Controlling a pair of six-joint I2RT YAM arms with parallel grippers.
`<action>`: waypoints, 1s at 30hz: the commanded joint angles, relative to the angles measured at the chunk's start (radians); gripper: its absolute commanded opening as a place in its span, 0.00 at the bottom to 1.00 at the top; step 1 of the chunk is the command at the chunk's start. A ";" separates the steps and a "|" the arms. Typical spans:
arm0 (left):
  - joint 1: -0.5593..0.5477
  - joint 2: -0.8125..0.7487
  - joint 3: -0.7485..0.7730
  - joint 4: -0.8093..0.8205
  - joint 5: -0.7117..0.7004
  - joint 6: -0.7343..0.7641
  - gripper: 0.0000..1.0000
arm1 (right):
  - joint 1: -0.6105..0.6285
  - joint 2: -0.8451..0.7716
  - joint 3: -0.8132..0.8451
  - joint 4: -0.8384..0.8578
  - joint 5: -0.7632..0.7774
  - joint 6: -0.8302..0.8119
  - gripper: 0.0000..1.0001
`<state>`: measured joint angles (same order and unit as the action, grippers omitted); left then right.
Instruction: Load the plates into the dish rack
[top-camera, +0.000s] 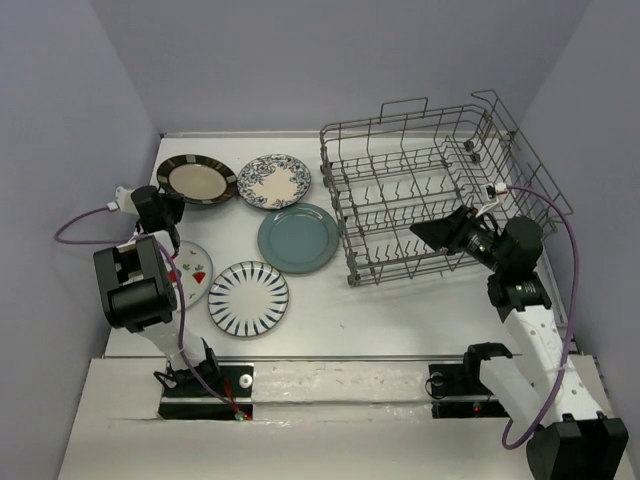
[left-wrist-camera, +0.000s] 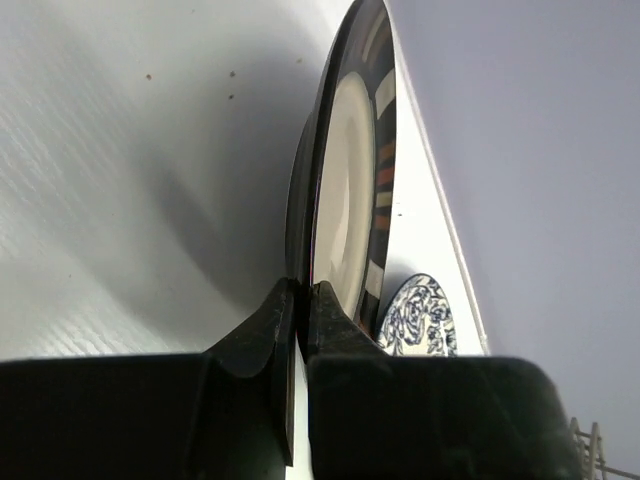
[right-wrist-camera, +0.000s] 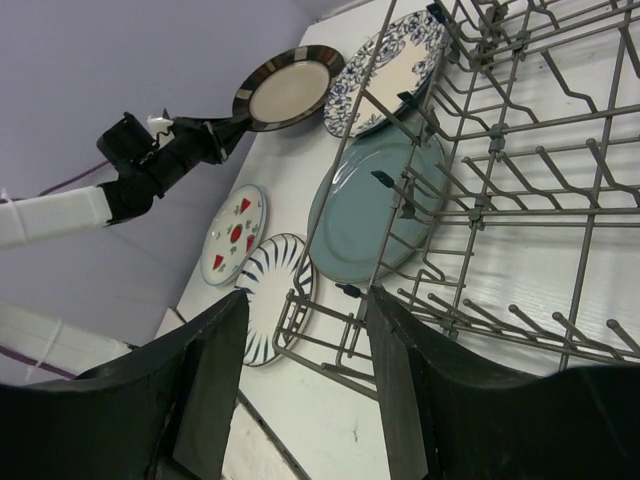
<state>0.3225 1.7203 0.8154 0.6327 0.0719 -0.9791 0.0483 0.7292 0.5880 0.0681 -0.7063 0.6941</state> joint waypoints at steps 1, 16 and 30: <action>0.004 -0.234 -0.002 0.202 -0.004 0.028 0.06 | 0.009 0.047 0.068 0.065 -0.053 0.001 0.59; -0.174 -0.682 -0.137 0.182 0.170 -0.021 0.06 | 0.199 0.349 0.315 0.108 -0.046 -0.030 0.89; -0.450 -0.789 -0.185 0.235 0.439 -0.085 0.06 | 0.272 0.506 0.421 0.087 -0.024 -0.076 0.90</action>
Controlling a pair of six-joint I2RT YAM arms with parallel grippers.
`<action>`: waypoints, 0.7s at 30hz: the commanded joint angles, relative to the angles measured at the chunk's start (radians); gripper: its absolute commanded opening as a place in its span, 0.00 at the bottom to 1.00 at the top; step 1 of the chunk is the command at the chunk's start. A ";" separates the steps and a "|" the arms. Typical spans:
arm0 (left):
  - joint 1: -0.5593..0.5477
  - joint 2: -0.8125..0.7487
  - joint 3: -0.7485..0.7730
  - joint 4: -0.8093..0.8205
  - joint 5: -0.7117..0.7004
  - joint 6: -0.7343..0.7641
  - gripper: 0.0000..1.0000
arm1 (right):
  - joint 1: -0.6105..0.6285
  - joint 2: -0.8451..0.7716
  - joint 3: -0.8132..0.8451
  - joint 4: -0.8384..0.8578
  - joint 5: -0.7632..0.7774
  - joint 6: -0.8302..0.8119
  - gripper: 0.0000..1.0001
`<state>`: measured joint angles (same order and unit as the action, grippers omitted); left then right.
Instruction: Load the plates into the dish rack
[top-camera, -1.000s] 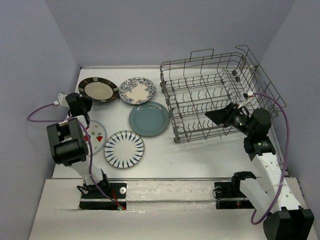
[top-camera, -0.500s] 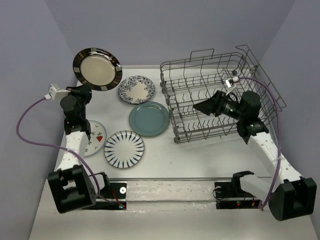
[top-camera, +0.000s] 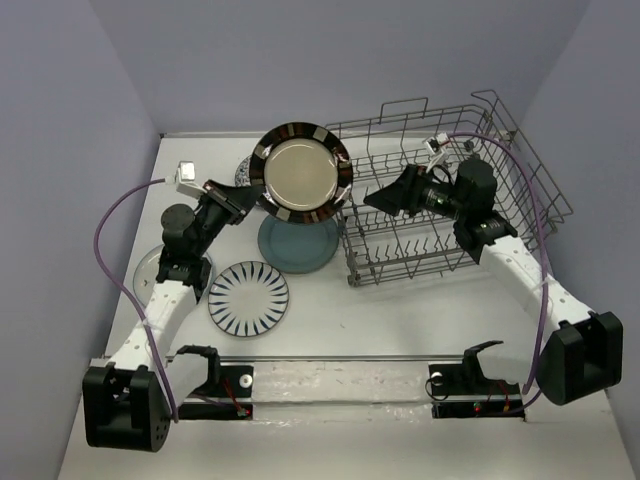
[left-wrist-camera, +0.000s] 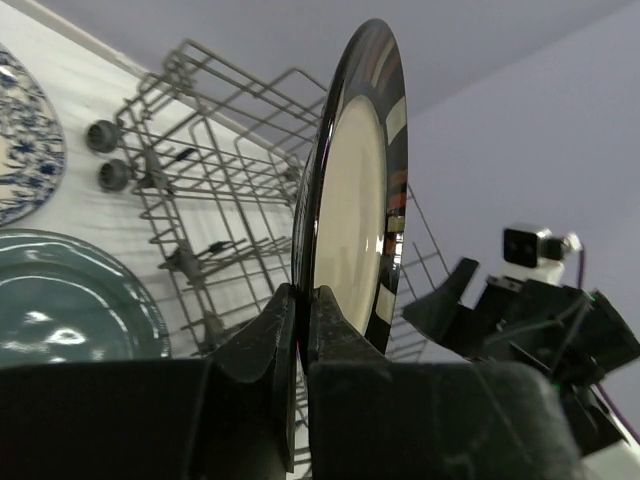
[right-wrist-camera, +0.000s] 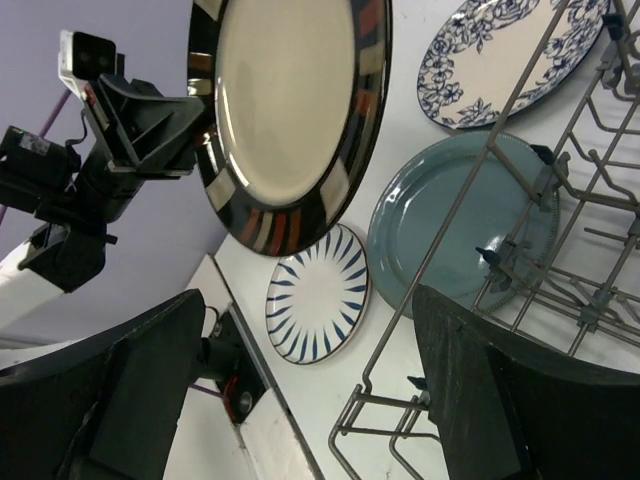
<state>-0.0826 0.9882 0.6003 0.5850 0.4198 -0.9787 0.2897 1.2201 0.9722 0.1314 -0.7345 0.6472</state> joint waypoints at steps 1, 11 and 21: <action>-0.069 -0.057 0.020 0.297 0.103 -0.101 0.06 | 0.040 0.018 0.033 0.024 0.010 -0.030 0.90; -0.160 -0.066 -0.010 0.357 0.195 -0.138 0.06 | 0.040 0.004 -0.004 0.023 0.035 -0.040 0.81; -0.161 -0.089 -0.039 0.314 0.264 -0.101 0.07 | 0.040 -0.073 -0.055 0.126 0.007 0.040 0.07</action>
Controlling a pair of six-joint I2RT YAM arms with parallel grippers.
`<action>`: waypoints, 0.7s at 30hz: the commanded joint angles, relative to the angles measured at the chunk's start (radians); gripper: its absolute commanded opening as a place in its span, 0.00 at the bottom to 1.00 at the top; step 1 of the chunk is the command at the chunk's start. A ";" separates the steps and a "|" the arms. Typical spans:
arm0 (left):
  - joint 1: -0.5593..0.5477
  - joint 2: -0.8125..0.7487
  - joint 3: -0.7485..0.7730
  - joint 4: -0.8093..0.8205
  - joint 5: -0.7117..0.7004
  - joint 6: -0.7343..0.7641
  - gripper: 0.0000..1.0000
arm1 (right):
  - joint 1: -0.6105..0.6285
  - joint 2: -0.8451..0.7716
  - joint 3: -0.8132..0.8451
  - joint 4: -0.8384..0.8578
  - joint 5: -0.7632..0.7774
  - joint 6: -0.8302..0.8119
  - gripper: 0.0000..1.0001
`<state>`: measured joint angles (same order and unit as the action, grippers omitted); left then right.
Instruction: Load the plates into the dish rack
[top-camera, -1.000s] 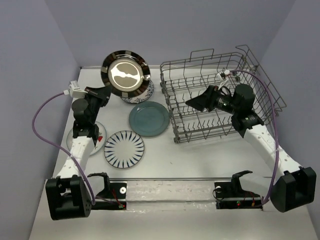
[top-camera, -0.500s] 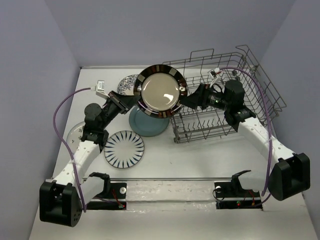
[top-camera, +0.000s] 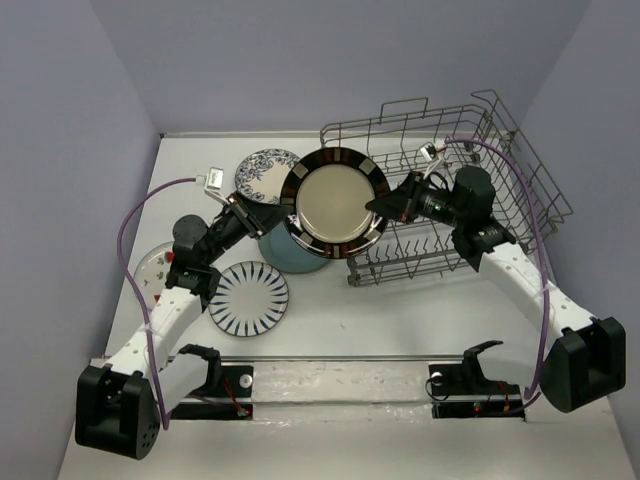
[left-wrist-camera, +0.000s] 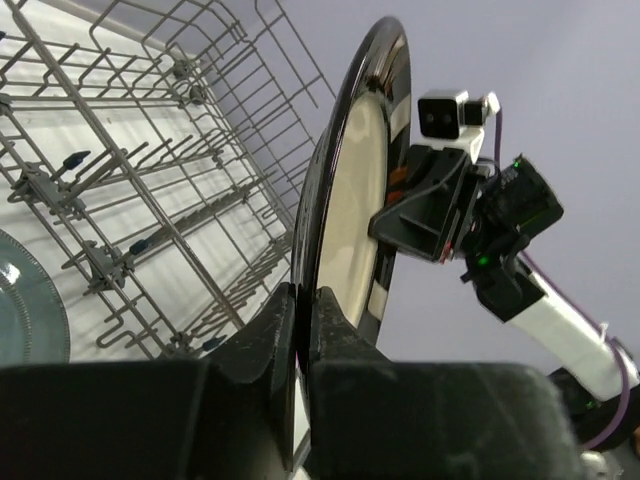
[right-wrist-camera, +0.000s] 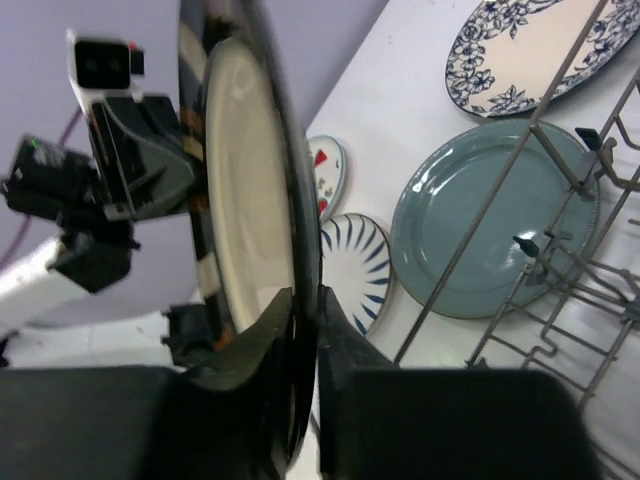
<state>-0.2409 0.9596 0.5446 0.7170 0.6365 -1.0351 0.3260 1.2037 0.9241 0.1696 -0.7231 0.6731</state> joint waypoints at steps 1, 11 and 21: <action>-0.003 -0.064 0.020 0.152 0.052 0.004 0.15 | 0.004 -0.070 -0.008 0.087 0.013 0.016 0.07; 0.000 -0.263 0.113 -0.459 -0.024 0.496 0.99 | -0.174 -0.101 0.234 -0.143 0.307 -0.141 0.07; -0.058 -0.499 0.064 -0.768 -0.201 0.728 0.99 | -0.245 0.127 0.519 -0.196 0.800 -0.541 0.07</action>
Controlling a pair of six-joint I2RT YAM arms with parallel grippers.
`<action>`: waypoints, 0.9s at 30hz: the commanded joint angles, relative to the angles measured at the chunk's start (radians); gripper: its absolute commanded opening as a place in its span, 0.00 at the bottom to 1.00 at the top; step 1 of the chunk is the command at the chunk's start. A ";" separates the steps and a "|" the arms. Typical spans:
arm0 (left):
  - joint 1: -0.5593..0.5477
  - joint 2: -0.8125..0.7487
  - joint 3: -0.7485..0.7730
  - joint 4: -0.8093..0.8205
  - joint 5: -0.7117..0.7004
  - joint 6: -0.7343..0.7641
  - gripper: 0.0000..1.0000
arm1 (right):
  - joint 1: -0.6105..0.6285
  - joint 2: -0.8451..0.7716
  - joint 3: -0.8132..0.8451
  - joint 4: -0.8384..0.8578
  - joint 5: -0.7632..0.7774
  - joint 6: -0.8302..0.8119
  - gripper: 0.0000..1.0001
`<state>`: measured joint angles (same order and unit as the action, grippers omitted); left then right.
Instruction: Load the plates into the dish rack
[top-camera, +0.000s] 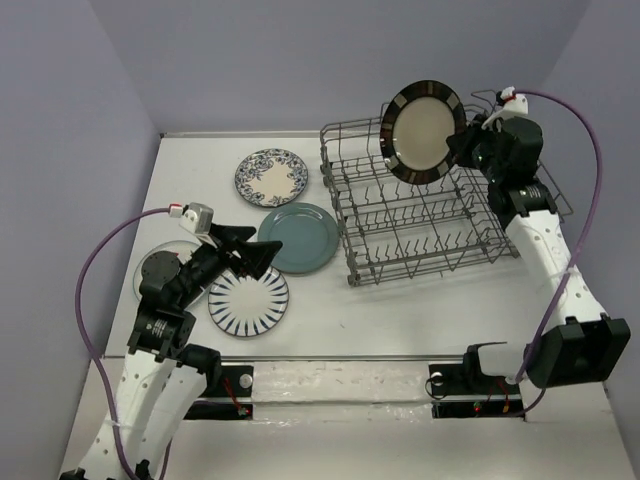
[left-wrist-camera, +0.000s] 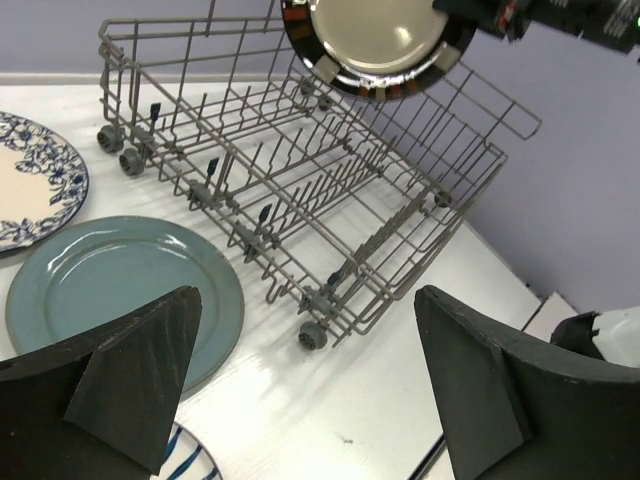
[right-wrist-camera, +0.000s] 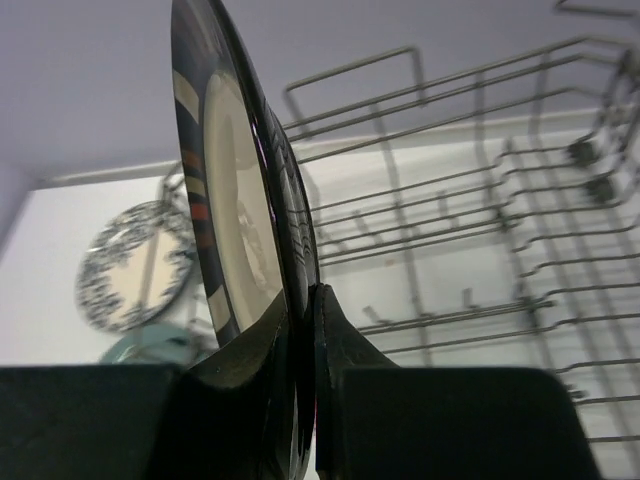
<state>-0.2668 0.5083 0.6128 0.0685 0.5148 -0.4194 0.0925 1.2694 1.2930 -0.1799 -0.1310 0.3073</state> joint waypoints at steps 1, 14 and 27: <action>-0.044 -0.060 -0.004 -0.119 -0.085 0.114 0.99 | -0.011 0.079 0.166 0.166 0.232 -0.250 0.07; -0.150 -0.139 -0.002 -0.145 -0.144 0.116 0.99 | -0.092 0.257 0.305 0.212 0.304 -0.562 0.07; -0.167 -0.123 -0.004 -0.151 -0.167 0.114 0.99 | -0.102 0.335 0.399 0.186 0.277 -0.600 0.07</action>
<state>-0.4267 0.3767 0.6121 -0.1036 0.3511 -0.3202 -0.0017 1.6299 1.5894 -0.1879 0.1547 -0.2771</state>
